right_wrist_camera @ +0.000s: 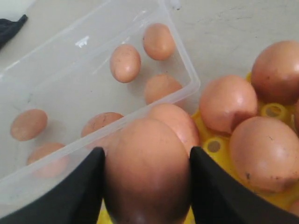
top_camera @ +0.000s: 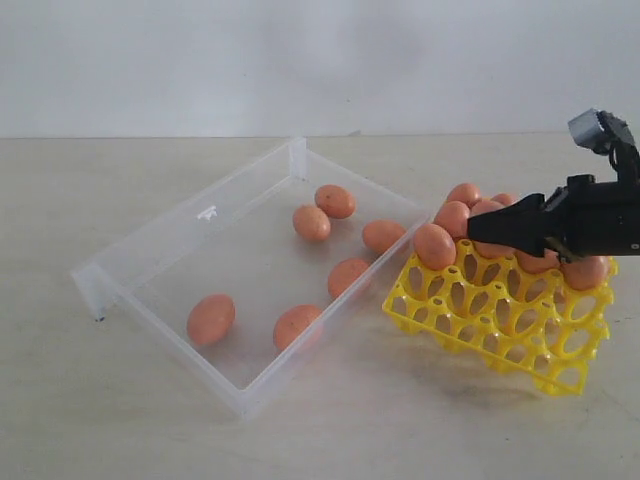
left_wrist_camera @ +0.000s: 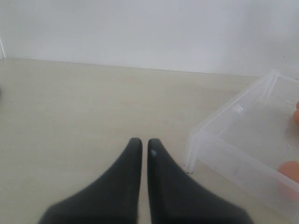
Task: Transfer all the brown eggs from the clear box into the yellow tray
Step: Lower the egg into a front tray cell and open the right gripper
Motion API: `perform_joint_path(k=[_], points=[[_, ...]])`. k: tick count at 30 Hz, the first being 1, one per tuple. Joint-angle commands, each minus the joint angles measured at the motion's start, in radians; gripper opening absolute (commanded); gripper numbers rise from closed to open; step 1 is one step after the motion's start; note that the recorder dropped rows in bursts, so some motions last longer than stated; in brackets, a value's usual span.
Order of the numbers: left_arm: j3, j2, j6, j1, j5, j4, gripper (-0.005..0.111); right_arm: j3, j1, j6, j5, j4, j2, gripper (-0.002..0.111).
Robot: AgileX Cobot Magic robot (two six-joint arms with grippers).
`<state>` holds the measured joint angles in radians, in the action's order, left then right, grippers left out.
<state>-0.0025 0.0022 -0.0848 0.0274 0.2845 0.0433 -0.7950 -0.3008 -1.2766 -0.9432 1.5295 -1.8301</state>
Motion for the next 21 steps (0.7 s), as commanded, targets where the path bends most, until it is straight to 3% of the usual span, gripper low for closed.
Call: perform_joint_path(k=[1,5,13,21], points=[[0.003,-0.002,0.002,-0.002,-0.007,-0.003,0.004,-0.004,-0.004,0.066,0.025,-0.026,0.004,0.0],[0.003,-0.002,0.002,-0.002,-0.007,-0.003,0.004,-0.004,0.028,0.125,0.051,-0.069,0.004,0.001],[0.003,-0.002,0.002,-0.002,-0.007,-0.003,0.004,-0.004,0.095,0.233,0.219,-0.102,0.004,0.015],[0.003,-0.002,0.002,-0.002,-0.007,-0.003,0.004,-0.004,0.095,0.225,0.199,-0.12,0.004,0.015]])
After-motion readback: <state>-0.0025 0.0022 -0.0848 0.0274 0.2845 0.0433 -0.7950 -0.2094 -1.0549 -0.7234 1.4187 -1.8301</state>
